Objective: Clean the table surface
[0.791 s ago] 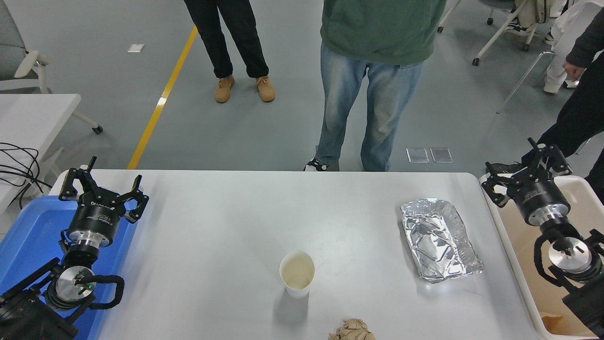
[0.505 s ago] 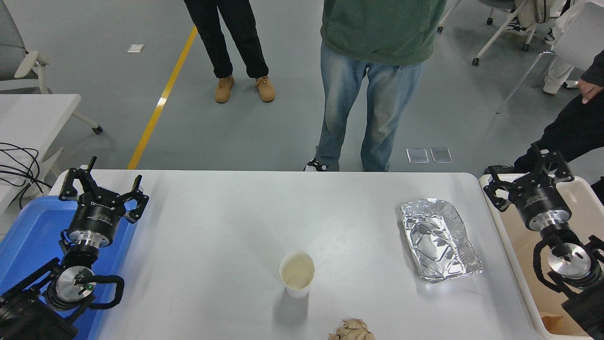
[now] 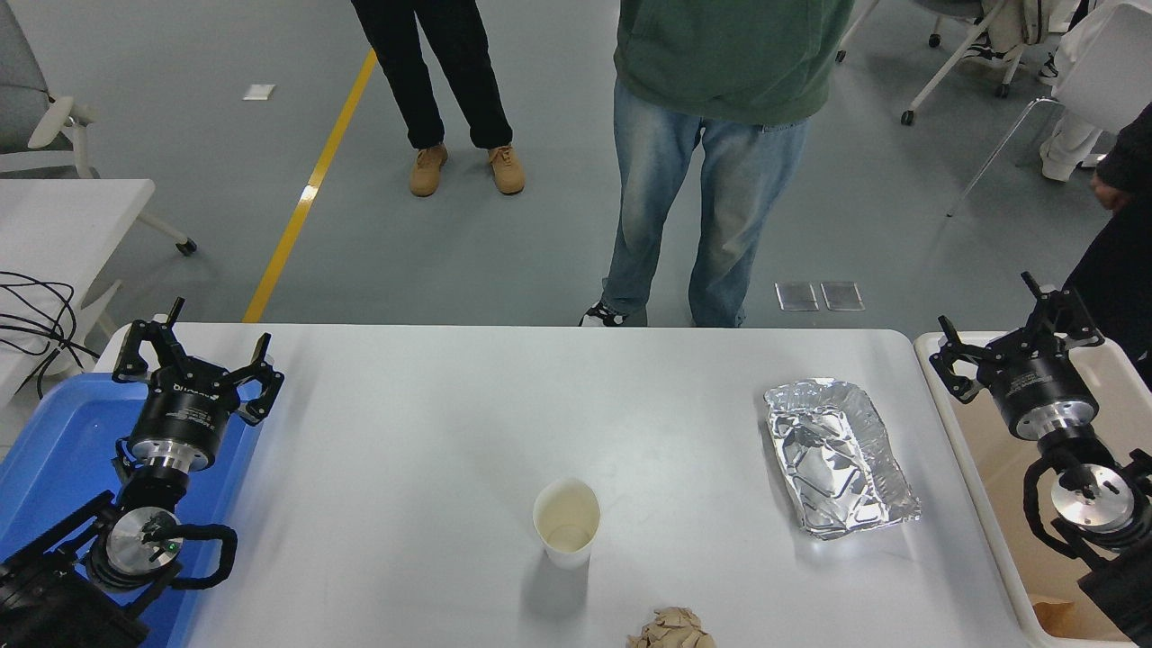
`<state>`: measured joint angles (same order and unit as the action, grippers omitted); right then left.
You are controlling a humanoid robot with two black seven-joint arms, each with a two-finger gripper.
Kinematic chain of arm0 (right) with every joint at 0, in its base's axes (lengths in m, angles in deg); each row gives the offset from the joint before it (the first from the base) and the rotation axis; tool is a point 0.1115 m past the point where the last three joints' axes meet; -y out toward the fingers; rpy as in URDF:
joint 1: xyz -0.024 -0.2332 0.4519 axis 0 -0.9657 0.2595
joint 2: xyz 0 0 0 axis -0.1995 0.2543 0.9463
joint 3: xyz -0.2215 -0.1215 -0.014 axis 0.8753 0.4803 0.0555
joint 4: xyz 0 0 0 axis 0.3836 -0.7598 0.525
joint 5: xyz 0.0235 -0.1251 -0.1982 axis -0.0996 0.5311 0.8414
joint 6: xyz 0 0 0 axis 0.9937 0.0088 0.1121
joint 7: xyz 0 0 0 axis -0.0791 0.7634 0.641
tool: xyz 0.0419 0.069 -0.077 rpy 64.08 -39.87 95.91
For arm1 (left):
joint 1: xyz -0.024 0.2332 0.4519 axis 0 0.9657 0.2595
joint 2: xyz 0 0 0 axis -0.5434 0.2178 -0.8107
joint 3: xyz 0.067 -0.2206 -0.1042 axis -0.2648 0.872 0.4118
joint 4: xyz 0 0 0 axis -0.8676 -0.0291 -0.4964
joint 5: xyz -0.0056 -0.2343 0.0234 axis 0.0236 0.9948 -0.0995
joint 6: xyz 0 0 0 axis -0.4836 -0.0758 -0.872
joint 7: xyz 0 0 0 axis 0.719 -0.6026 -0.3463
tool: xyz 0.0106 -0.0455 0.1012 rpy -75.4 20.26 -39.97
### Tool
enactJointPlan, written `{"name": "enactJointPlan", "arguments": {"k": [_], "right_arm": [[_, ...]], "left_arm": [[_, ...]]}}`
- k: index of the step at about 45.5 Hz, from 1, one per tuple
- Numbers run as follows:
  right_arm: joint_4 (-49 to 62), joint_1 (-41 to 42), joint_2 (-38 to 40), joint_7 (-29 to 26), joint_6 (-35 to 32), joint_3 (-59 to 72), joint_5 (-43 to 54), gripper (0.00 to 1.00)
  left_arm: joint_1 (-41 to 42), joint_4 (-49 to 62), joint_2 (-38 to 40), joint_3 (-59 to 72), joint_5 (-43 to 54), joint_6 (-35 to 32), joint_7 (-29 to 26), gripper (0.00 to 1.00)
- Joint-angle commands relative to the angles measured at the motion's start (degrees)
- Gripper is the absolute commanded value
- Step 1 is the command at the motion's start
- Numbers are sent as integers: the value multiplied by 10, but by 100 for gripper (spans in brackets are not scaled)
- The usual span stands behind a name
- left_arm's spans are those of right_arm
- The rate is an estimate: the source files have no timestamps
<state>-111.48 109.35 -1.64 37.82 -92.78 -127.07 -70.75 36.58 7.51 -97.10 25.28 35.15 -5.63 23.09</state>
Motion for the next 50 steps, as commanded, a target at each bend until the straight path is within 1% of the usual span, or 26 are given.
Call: {"name": "enactJointPlan", "arguments": {"k": [1,8,30,35,39,44,50], "right_arm": [[-3,3,1,1,-4,-5,-1,99],[2,2,2,1,-19,0,0,99],[-7,-1,2,1,-20,2,0,99],[-53,0,13,-1,-22,18,19,99],[-96,9,53,-3,-21,59,71,99],[-112,30,70,-3,-21,98,114,99],[-144,33,95,-3,-23,125,147,99]], "left_arm": [[-1,0,0,0,0,0,0,99],[0,0,0,0,0,0,0,99],[0,0,0,0,0,0,0,99],[0,0,0,0,0,0,0,99],[0,0,0,0,0,0,0,99],[0,0,0,0,0,0,0,99],[0,0,0,0,0,0,0,99]]}}
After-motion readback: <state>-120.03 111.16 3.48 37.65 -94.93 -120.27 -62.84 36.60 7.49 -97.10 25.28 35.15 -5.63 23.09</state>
